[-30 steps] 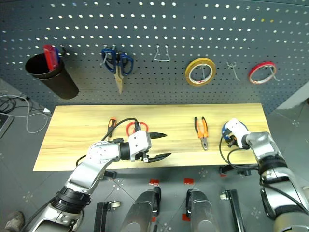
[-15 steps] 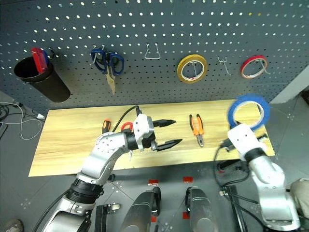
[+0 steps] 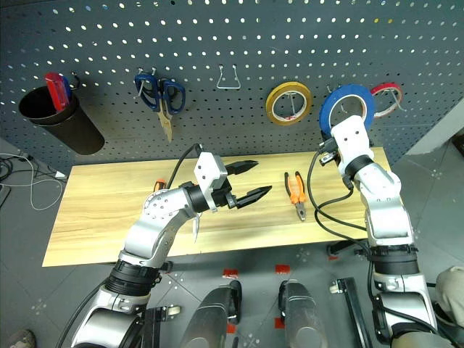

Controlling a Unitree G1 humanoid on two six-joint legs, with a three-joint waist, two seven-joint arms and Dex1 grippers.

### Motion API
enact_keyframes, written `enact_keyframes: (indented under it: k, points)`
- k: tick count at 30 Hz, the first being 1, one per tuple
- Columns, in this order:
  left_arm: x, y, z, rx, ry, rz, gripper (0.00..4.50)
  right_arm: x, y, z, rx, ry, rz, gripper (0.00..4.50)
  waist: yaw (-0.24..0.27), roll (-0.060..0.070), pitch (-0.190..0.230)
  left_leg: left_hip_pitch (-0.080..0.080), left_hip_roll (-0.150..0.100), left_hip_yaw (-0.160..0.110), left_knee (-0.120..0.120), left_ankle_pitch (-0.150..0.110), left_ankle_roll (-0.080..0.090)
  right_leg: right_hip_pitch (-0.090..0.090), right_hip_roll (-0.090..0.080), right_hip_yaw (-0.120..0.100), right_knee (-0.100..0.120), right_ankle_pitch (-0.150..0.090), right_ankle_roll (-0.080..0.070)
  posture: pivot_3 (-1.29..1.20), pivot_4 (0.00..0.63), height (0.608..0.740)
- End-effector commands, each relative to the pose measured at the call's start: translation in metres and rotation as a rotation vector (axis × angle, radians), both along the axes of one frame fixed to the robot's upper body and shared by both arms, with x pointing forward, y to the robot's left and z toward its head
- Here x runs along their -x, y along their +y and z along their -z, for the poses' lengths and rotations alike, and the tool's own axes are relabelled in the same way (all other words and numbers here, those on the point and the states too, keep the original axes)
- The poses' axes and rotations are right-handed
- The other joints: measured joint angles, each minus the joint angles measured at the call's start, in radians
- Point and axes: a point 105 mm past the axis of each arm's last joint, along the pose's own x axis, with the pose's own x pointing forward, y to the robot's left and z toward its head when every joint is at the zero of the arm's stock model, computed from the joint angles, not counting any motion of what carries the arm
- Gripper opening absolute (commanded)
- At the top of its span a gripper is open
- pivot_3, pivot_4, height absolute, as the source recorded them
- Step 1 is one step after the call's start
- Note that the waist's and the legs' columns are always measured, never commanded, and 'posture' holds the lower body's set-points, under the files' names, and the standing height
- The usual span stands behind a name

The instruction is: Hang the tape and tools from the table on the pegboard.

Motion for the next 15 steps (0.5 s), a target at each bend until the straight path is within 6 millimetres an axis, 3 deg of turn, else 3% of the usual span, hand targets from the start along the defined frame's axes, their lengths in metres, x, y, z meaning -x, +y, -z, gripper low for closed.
enact_keyframes:
  k: [1, 5, 10, 11, 15]
  points:
    - [-0.001, 0.007, 0.002, -0.006, -0.007, -0.028, 3.62, 0.010, 0.000, -0.009, -0.045, -0.050, -0.024, 1.39, 0.003, 0.000, 0.000, 0.000, 0.000, 0.000, 0.000, 0.000, 0.000, 0.000, 0.000, 0.000, 0.000, 0.000, 0.000, -0.07, 0.317, 0.740]
    - [-0.002, 0.031, 0.023, -0.118, 0.013, -0.071, 3.62, 0.036, 0.012, 0.025, -0.063, 0.050, -0.018, 2.63, 0.013, 0.000, 0.000, 0.000, 0.000, 0.000, 0.000, 0.000, 0.000, 0.000, 0.000, 0.000, 0.000, 0.000, 0.000, -0.07, 0.322, 0.740]
    - [0.015, 0.071, 0.064, -0.403, 0.001, -0.026, 3.62, 0.067, 0.043, 0.065, -0.160, 0.276, 0.004, 4.30, 0.000, 0.001, 0.000, 0.000, 0.001, 0.001, -0.001, -0.001, 0.001, -0.003, 0.000, 0.002, 0.003, 0.000, 0.000, -0.07, 0.340, 0.740]
    - [0.021, 0.080, 0.072, -0.460, 0.009, -0.005, 3.62, 0.070, 0.047, 0.073, -0.213, 0.335, 0.027, 4.49, -0.001, 0.001, 0.000, 0.000, 0.001, 0.001, -0.001, -0.002, 0.002, -0.003, 0.000, 0.003, 0.004, 0.000, -0.001, -0.07, 0.345, 0.740]
    - [0.032, 0.100, 0.084, -0.551, 0.030, 0.022, 3.62, 0.063, 0.057, 0.098, -0.274, 0.537, 0.120, 4.49, 0.007, 0.001, 0.000, 0.000, 0.002, 0.000, -0.001, -0.002, 0.002, -0.005, 0.000, 0.003, 0.004, 0.000, -0.003, -0.05, 0.357, 0.740]
